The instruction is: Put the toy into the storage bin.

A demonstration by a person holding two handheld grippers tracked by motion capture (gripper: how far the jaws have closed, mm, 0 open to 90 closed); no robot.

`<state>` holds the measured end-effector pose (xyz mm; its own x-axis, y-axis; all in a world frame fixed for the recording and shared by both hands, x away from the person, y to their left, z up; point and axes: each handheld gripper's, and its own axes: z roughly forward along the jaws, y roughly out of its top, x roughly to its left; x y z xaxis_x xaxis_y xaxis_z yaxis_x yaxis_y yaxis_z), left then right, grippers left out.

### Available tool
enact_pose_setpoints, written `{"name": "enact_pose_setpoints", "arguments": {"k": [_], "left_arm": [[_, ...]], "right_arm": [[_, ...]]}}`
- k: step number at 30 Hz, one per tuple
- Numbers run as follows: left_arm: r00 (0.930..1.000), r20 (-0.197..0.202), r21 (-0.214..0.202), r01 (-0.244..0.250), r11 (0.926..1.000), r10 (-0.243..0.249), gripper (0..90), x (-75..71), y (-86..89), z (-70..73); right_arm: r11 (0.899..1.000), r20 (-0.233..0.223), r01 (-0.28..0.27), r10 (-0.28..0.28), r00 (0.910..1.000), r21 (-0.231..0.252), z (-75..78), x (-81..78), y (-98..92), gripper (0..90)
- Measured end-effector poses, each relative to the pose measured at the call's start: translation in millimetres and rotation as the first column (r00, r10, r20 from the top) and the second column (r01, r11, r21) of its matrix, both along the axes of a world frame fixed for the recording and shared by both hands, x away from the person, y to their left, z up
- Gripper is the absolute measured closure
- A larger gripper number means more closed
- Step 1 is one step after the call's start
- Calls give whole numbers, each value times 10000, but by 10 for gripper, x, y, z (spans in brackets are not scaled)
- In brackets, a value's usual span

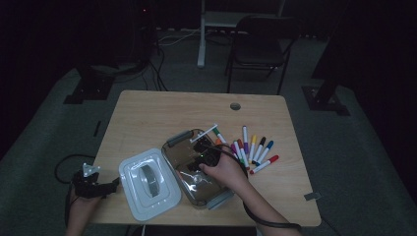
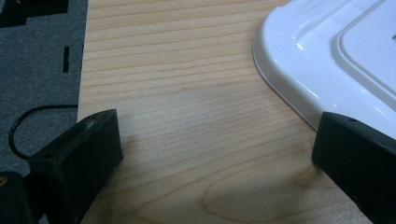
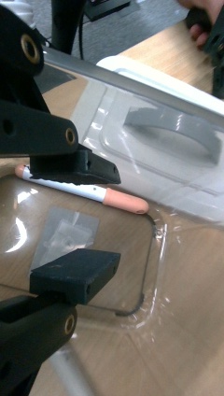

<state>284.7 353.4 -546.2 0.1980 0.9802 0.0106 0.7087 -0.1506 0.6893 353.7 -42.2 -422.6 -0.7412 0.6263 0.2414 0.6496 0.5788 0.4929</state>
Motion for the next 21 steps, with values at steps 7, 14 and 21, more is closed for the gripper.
{"name": "enact_pose_setpoints", "arguments": {"k": [7, 14, 21], "left_arm": [[10000, -7, 1, 5, 10000, -5, 21, 0, 0, 1], [10000, -15, 2, 6, 10000, -6, 21, 0, 0, 1], [10000, -16, 10, 14, 10000, -14, 22, 0, 1, 1]], "right_arm": [[9946, 1106, 207, -320, 9933, 1016, 128, -86, -263, 490], [9828, 2107, 926, -1256, 9695, 1597, 352, -136, -612, 423], [9587, 2399, 1891, -2388, 9410, 2125, 418, -152, -1013, 429]]}}
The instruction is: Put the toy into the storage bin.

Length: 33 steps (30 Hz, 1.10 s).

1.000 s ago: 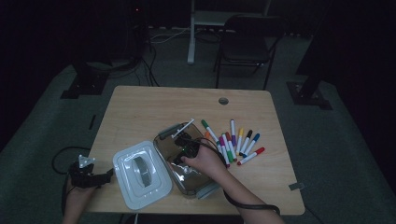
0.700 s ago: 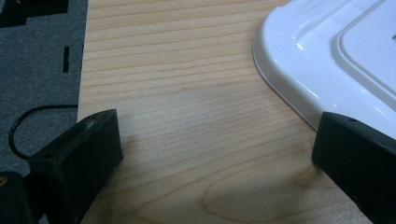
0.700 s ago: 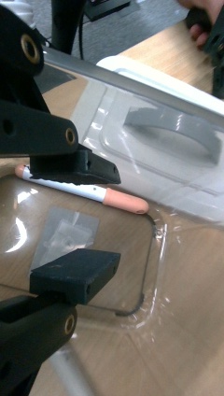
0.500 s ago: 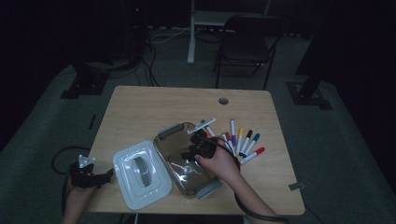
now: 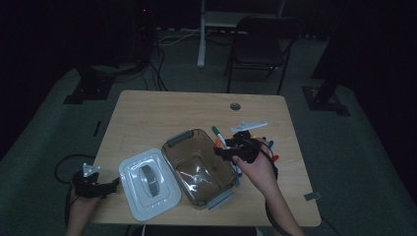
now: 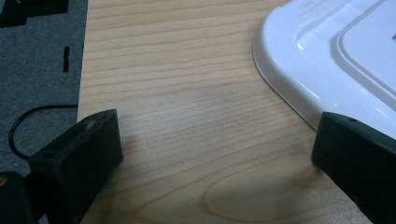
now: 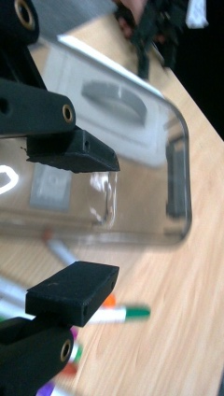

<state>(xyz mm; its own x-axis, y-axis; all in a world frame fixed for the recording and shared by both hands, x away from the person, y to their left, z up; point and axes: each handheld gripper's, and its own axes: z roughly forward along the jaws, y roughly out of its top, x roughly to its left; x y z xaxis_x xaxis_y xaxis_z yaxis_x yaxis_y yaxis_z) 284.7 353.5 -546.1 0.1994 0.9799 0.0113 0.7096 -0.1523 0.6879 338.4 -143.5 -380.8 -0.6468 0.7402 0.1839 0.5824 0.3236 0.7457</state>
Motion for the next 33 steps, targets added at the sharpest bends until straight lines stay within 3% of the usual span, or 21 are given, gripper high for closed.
{"name": "enact_pose_setpoints", "arguments": {"k": [5, 7, 9, 15, 18, 21, 25, 28, 30, 31, 32, 33], "left_arm": [[10000, 16, -12, -15, 10000, 15, 21, 0, -1, -1], [10000, 16, -10, -13, 10000, 13, 22, 0, -1, -1], [10000, 17, -4, -8, 10000, 8, 22, 0, -1, -1], [10000, 1, -11, -9, 10000, 9, 22, -1, -1, -1], [10000, 1, -9, -8, 10000, 8, 22, -1, -1, -1], [10000, 0, -9, -7, 10000, 7, 22, -1, -1, -1], [10000, 0, -8, -6, 10000, 6, 22, -1, -1, -1], [10000, -1, -11, -6, 10000, 6, 22, -1, -1, -1], [10000, -1, -11, -6, 10000, 6, 22, -1, -1, -1], [10000, -2, -10, -6, 10000, 6, 22, -1, -1, -1], [10000, -2, -10, -6, 10000, 6, 22, -1, -1, -1], [10000, -1, -11, -8, 10000, 8, 22, -1, -1, -1]], "right_arm": [[9933, -92, 1088, -1086, 9940, 397, -50, -8, -260, 378], [9917, -66, 1199, -1197, 9928, 460, -88, -14, -336, 311], [9878, -34, 1487, -1487, 9889, 466, -136, -21, -415, 310], [9661, 62, 2579, -2580, 9661, 100, -322, -29, -722, 290], [9413, 154, 3362, -3359, 9418, -296, -425, -36, -861, 314], [9104, -7, 4104, -4110, 9116, -530, -581, -26, -1017, 327], [8635, -305, 5016, -5035, 8635, -537, -794, -5, -1198, 381], [8189, -467, 5716, -5737, 8177, -513, -947, 37, -1315, 433], [7966, -678, 6011, -6045, 7937, -647, -1048, 86, -1376, 442], [7885, -784, 6110, -6150, 7846, -705, -1096, 110, -1399, 442], [7885, -784, 6110, -6150, 7846, -705, -1096, 110, -1399, 442], [7794, -896, 6215, -6265, 7742, -794, -1151, 138, -1422, 441]]}}
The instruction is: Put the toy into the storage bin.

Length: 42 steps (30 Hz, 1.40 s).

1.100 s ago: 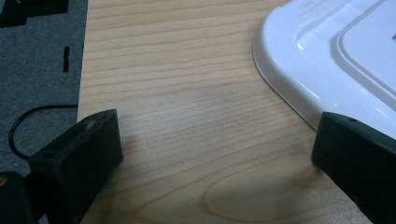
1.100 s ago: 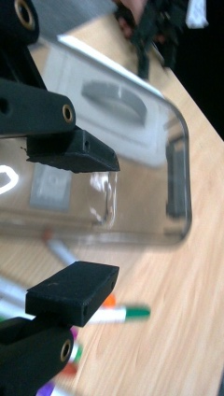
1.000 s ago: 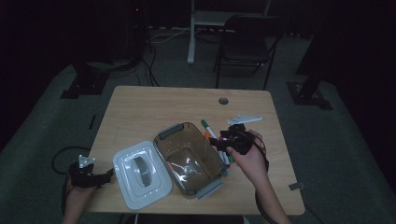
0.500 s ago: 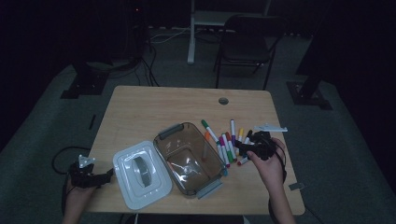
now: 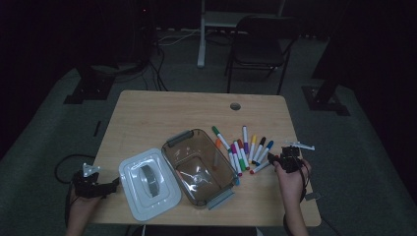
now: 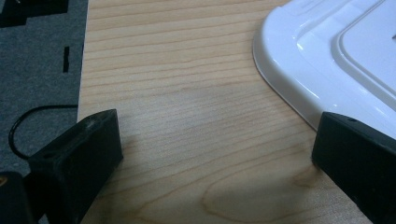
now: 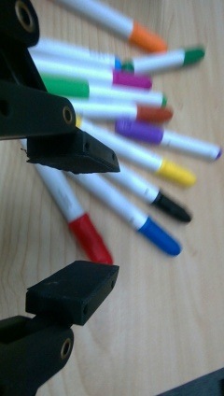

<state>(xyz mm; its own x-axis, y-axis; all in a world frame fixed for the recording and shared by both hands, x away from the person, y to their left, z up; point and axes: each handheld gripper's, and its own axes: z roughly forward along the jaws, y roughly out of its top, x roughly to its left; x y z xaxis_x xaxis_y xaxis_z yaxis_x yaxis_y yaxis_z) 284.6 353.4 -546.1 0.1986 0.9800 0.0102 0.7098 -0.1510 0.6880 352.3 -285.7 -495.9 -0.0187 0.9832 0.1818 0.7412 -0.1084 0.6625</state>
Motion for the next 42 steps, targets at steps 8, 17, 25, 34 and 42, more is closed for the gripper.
{"name": "enact_pose_setpoints", "arguments": {"k": [8, 17, 25, 34, 42], "left_arm": [[10000, -2, 2, 1, 10000, -1, 22, 0, 0, 0], [10000, -1, 4, 2, 10000, -2, 22, 0, 0, 0], [10000, 1, 2, -14, 10000, 14, 22, -1, -1, 0], [10000, -4, 5, -16, 10000, 16, 22, -3, -2, 0], [10000, -1, 2, -20, 10000, 20, 22, -3, -3, 0]], "right_arm": [[9993, -767, 371, -362, 9964, 109, -228, 172, -36, 442], [9992, -1111, 374, -386, 9931, -129, -285, 183, -88, 479], [9997, -1319, -104, 73, 9912, -233, -288, 123, -155, 643], [9975, -1638, -713, 707, 9840, 21, -263, 113, -212, 745], [9934, -1655, -1142, 1105, 9800, -131, -267, 112, -175, 660]]}}
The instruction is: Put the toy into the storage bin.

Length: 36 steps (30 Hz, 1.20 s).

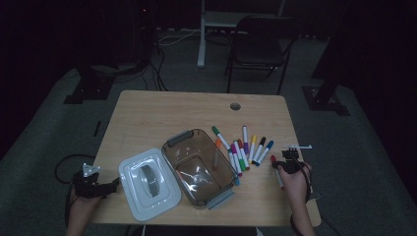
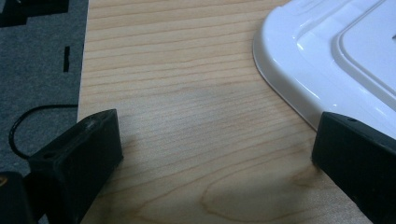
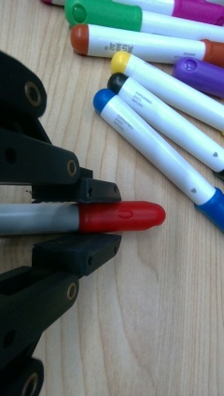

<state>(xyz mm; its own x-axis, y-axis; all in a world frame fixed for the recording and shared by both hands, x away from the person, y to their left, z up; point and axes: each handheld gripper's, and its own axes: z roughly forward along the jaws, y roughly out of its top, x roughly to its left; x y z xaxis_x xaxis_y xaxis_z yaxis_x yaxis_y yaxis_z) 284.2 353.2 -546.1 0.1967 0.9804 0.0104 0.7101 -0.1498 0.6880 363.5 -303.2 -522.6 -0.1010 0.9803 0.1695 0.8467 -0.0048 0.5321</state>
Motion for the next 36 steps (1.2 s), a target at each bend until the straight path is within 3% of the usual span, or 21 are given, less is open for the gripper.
{"name": "enact_pose_setpoints", "arguments": {"k": [2, 7, 14, 22, 28, 31, 36], "left_arm": [[10000, -4, 5, 4, 10000, -4, 22, 0, 0, 0], [10000, -2, 4, 5, 10000, -5, 22, 0, 0, 0], [10000, -13, 17, 12, 10000, -12, 22, -1, 1, 1], [10000, -2, -4, -10, 10000, 10, 22, -2, -1, 0], [10000, -7, -2, -6, 10000, 6, 22, -3, -2, 0], [10000, -6, -2, -6, 10000, 6, 22, -2, -1, 0], [10000, -7, 0, -6, 10000, 6, 22, -2, -1, 0]], "right_arm": [[10000, 31, -1, 1, 10000, 28, 10, -10, 9, 594], [9999, 157, -35, 37, 9999, -151, 70, -112, -17, 608], [9961, -18, -570, 570, 9984, -678, 76, -261, 51, 658], [9925, -211, -576, 556, 9982, -1076, 26, -218, 94, 745], [9898, 195, -490, 521, 9985, -1334, -5, -250, 102, 770], [9942, -16, -378, 378, 9993, -1010, 14, -258, 82, 772], [9982, 81, -257, 262, 9996, -548, 134, -294, 54, 772]]}}
